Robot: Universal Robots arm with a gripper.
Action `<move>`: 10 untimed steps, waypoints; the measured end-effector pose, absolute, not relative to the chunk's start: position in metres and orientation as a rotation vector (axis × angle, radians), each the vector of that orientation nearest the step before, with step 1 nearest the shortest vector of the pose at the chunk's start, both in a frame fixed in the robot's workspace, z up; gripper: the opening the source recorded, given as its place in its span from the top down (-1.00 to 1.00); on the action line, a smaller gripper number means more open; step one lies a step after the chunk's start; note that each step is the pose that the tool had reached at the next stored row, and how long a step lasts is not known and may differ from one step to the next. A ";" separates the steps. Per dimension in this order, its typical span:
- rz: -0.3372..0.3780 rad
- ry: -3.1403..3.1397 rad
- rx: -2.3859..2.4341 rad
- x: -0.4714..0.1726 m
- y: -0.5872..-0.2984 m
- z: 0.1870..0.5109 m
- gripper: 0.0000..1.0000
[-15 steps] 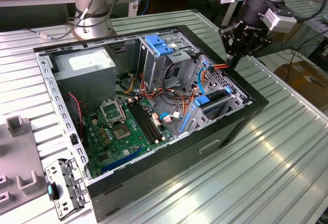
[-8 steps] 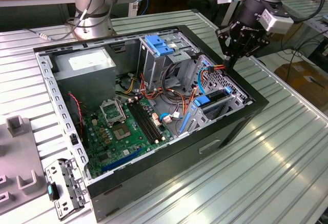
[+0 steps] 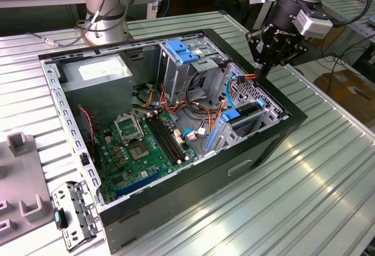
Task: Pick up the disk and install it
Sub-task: 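Insert the first disk wire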
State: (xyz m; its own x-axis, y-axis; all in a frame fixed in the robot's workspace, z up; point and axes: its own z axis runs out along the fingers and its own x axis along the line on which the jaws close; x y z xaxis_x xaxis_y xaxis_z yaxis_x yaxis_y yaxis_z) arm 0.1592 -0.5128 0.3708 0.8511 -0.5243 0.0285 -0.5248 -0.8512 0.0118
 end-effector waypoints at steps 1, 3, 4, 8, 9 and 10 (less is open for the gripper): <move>0.038 -0.851 3.004 0.159 -0.513 0.371 0.67; 0.038 -0.851 3.004 0.159 -0.513 0.371 0.67; 0.038 -0.852 3.004 0.159 -0.513 0.371 0.67; 0.037 -0.894 2.991 0.159 -0.513 0.371 0.67; 0.037 -0.913 2.985 0.159 -0.513 0.371 0.67; 0.037 -0.931 2.980 0.159 -0.513 0.371 0.67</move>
